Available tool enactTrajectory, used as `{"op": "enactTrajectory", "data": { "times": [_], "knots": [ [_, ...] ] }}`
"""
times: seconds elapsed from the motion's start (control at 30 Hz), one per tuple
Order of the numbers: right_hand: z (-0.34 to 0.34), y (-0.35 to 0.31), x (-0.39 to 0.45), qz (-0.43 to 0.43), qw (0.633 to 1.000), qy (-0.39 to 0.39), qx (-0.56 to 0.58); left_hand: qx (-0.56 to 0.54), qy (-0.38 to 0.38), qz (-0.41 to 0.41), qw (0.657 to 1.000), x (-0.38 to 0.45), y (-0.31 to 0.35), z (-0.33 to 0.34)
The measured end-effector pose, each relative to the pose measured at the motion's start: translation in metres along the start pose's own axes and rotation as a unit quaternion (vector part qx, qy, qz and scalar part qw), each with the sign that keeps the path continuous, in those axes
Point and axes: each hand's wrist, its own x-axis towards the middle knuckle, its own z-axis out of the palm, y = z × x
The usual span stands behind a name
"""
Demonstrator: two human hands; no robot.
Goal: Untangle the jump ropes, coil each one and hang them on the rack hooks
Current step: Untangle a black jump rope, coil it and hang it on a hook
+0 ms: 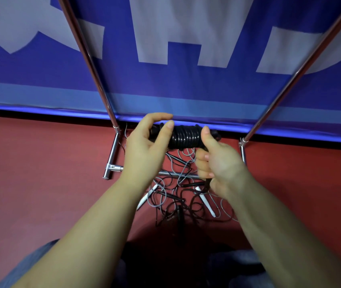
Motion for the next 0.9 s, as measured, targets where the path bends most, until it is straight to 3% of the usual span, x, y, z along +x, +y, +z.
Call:
{"op": "enactTrajectory", "data": {
  "times": [0.07,0.17,0.27,0.33,0.4,0.5,0.67,0.77,0.9],
  "knots": [
    [-0.010,-0.005,0.003,-0.069,0.994,0.014,-0.084,-0.101,-0.128,-0.146,0.976,0.008,0.002,-0.007],
    [-0.023,-0.016,-0.002,-0.100,0.981,-0.084,-0.146,-0.163,-0.361,-0.351,0.849,0.016,0.006,-0.025],
    [-0.021,-0.018,-0.012,-0.082,0.962,-0.211,-0.151,-0.192,-0.491,-0.386,0.757,0.014,0.007,-0.033],
    [-0.016,-0.015,-0.013,-0.090,0.955,-0.236,-0.157,-0.232,-0.511,-0.380,0.735,0.011,0.005,-0.032],
    [-0.014,-0.016,-0.015,-0.103,0.953,-0.225,-0.175,-0.233,-0.481,-0.369,0.760,0.009,0.002,-0.027],
    [-0.011,-0.015,-0.016,-0.144,0.953,-0.168,-0.208,-0.177,-0.406,-0.331,0.833,0.003,0.003,-0.016],
    [-0.007,0.005,-0.002,-0.265,0.927,0.004,-0.267,-0.030,-0.283,-0.190,0.940,-0.001,-0.002,0.003],
    [-0.007,0.003,-0.001,-0.268,0.922,0.026,-0.277,-0.010,-0.246,-0.160,0.956,0.000,-0.005,0.009],
    [-0.011,0.004,0.005,-0.210,0.907,0.036,-0.363,-0.027,-0.184,-0.201,0.962,0.000,-0.010,0.010]
  ]
}}
